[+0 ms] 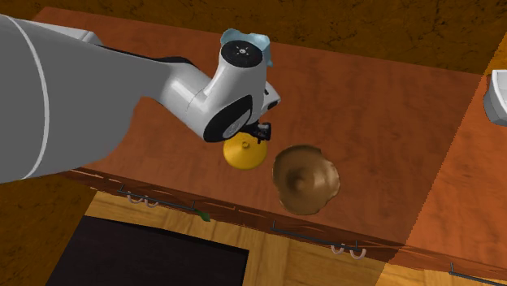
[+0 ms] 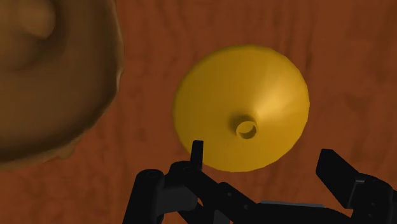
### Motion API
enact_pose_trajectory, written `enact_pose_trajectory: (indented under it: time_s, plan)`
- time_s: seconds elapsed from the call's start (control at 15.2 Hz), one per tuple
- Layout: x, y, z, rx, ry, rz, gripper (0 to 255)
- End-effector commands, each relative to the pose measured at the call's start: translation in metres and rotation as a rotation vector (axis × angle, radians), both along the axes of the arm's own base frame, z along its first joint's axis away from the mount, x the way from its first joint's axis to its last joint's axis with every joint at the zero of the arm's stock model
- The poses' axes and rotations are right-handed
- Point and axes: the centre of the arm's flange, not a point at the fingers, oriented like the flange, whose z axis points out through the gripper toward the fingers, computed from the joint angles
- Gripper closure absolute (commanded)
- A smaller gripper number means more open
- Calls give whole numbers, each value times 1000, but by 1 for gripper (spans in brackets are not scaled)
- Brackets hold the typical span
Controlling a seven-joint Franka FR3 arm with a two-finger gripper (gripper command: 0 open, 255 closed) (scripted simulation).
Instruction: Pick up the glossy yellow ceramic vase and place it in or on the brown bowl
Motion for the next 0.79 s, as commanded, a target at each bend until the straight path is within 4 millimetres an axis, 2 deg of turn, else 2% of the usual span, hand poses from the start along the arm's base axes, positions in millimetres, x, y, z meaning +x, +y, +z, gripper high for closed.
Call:
enact_pose_trajectory:
  time_s: [0.0,0.33,0.73]
  plan:
    - [4,-1,-12,1,-1,1,0]
    - [6,0,-41,1,-1,1,0]
    - [6,0,-41,1,-1,1,0]
